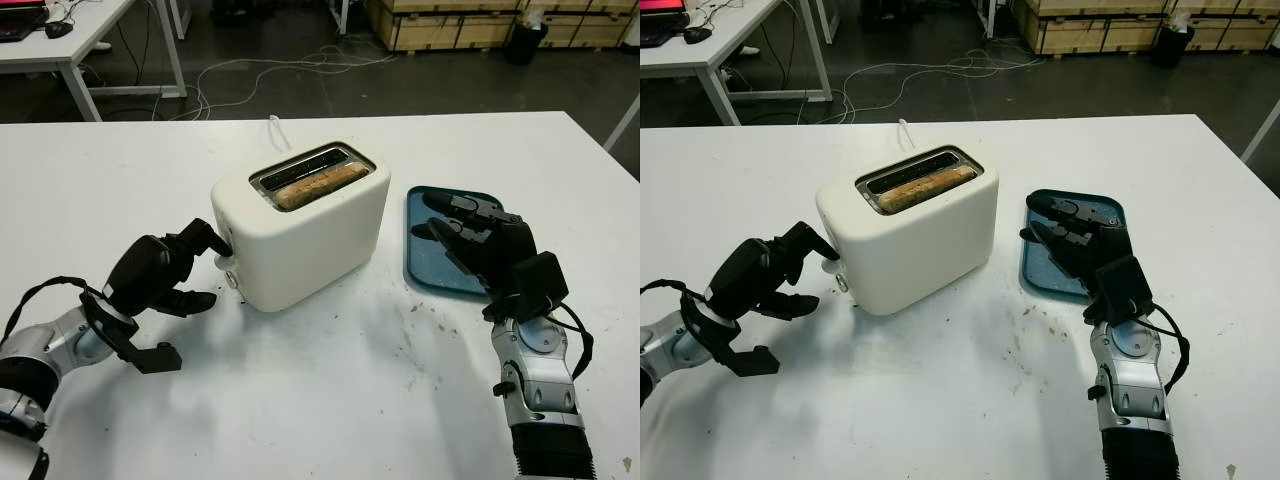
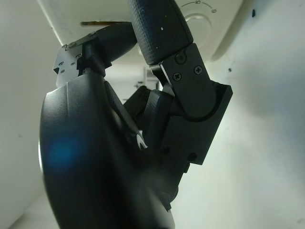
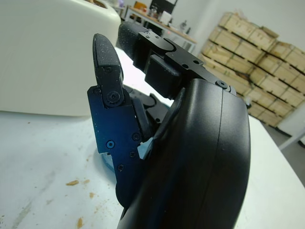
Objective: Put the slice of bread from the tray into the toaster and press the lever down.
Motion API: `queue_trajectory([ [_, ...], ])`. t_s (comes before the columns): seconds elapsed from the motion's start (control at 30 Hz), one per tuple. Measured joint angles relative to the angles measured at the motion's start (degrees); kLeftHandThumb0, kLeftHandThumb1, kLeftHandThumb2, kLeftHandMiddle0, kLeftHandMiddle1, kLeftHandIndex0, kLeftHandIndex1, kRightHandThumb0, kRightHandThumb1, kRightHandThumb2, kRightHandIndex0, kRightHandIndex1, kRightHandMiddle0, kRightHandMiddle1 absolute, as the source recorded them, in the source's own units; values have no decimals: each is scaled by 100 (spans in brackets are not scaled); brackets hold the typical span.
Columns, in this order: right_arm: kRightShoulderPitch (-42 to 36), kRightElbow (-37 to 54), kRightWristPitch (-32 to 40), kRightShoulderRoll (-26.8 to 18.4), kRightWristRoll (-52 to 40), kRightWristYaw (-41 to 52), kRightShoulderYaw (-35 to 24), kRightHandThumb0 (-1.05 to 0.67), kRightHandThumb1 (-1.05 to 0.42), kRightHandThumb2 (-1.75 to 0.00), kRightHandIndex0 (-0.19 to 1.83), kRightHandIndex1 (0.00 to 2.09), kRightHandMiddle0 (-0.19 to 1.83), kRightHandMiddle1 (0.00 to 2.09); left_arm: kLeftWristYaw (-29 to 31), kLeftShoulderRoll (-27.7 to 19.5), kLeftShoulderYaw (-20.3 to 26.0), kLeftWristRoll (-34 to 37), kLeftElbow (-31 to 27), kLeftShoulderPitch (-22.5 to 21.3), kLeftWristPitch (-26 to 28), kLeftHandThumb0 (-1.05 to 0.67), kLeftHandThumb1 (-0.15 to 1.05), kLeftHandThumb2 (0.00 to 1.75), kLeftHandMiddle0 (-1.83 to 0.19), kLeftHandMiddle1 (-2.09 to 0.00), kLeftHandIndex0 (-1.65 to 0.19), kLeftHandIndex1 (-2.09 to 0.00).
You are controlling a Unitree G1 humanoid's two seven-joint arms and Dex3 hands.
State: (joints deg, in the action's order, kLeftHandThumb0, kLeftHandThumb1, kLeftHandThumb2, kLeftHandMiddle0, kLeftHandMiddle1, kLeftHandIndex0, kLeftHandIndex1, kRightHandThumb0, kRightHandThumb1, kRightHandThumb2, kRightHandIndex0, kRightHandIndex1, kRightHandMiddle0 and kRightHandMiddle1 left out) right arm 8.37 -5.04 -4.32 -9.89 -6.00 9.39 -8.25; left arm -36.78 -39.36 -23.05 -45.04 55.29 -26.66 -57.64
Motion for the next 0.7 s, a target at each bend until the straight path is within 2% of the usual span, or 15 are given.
queue_trajectory([
  [0.2, -11, 1, -1, -9, 5, -1, -1, -51, -92, -9, 94, 51, 105, 0, -74, 146, -96, 67, 271, -12, 11, -105, 92, 83, -116, -175, -54, -175],
  [0.4, -20, 1, -22, -17, 3, 25, -1, -50, -92, -10, 94, 51, 105, 0, -107, 232, -152, 158, 341, 47, 24, -105, 92, 81, -99, -175, -57, -174],
  [0.7, -22, 22, -44, -17, 29, -9, 5, -51, -92, -9, 94, 50, 105, 0, -107, 187, -218, 169, 284, 48, 76, -105, 92, 84, -105, -175, -59, -175],
])
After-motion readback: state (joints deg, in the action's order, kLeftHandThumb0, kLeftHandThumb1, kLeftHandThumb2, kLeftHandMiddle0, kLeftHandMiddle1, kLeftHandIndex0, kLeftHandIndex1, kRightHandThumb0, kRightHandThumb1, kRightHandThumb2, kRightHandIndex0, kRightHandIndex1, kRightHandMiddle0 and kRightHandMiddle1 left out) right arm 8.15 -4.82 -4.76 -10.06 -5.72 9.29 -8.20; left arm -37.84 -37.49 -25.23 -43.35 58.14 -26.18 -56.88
